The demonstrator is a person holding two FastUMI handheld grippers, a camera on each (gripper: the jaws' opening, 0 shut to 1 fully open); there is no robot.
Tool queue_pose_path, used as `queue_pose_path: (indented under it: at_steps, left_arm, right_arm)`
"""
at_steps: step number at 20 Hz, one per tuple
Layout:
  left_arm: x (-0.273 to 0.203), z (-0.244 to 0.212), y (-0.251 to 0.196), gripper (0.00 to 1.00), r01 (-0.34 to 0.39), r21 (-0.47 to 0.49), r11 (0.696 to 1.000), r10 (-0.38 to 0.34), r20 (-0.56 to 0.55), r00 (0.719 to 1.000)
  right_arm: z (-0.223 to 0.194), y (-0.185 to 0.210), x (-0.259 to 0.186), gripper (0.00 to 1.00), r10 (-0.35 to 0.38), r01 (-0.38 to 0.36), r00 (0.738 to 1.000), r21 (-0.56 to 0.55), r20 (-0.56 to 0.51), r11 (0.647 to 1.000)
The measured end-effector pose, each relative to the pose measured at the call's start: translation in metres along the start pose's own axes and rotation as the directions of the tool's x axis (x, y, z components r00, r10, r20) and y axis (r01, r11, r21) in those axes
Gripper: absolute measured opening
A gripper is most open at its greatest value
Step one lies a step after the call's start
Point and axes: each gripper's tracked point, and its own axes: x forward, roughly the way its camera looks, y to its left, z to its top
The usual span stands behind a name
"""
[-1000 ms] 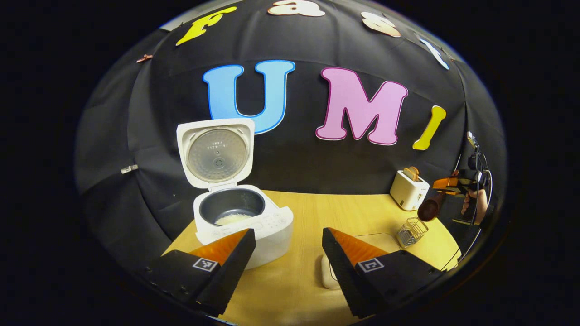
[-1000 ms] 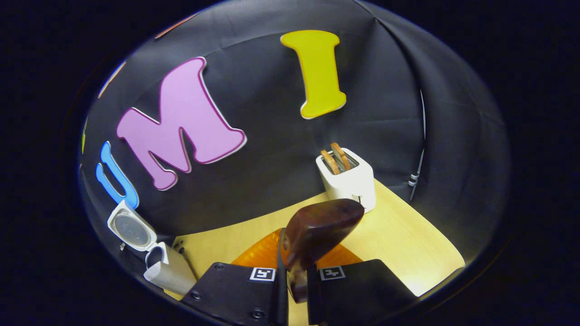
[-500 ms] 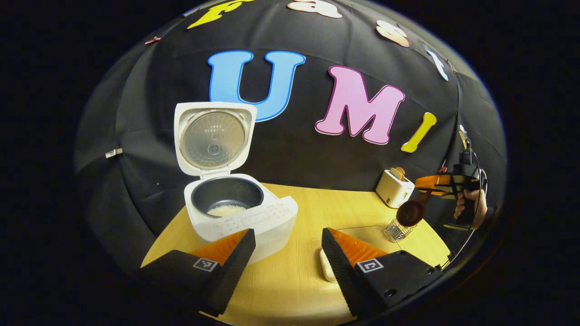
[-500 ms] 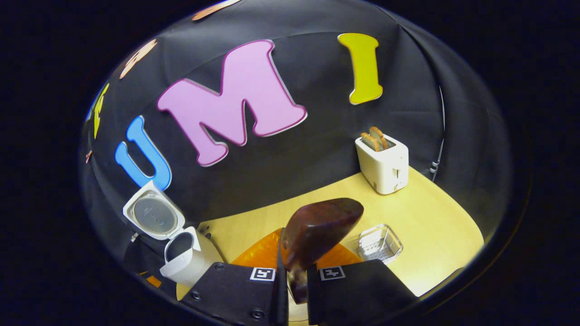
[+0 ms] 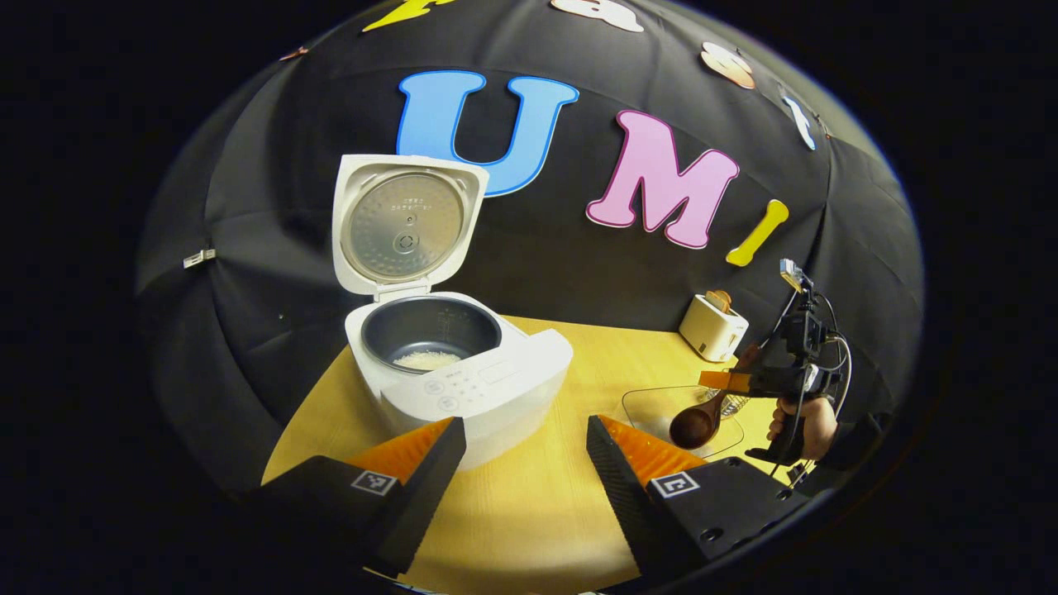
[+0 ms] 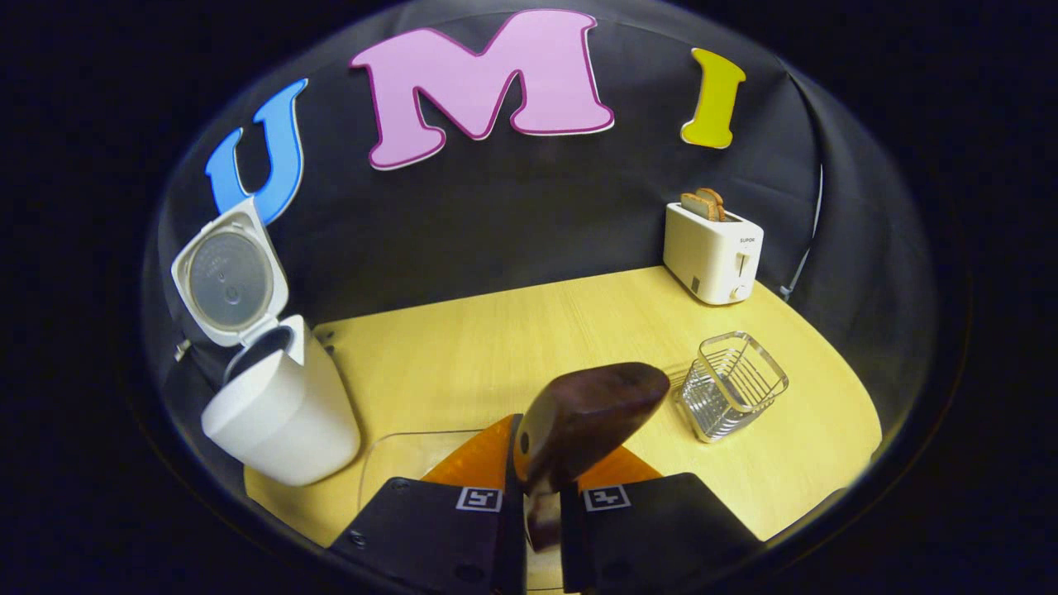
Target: Close the left gripper, press the button to open the rice cooker; take a wooden spoon from the chopstick holder with the right hand, scoop a spoonful of rice and pour it into the rice cooker, then put the wooden spoon back into the chopstick holder.
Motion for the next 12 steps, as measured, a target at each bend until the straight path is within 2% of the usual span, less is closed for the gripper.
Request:
queue_pose_path:
  at_steps: [5,9,12]
  left_arm:
    - [-0.001,-0.007,0.012,0.96,0.002,-0.04,0.999,-0.002,-0.003,1.0]
    - [-0.001,-0.008,0.029,0.95,-0.022,-0.067,0.998,0.022,-0.006,1.0]
    - [-0.004,-0.006,0.041,0.95,-0.048,-0.092,0.995,0.048,-0.001,0.999]
  right_arm:
    - [-0.022,0.014,-0.004,0.21,-0.005,0.005,0.999,-0.011,-0.051,1.0]
    - [-0.044,0.055,-0.012,0.21,0.067,-0.06,0.99,0.055,-0.124,0.997]
    - [-0.05,0.077,-0.018,0.21,0.1,-0.091,0.984,0.065,-0.147,0.994]
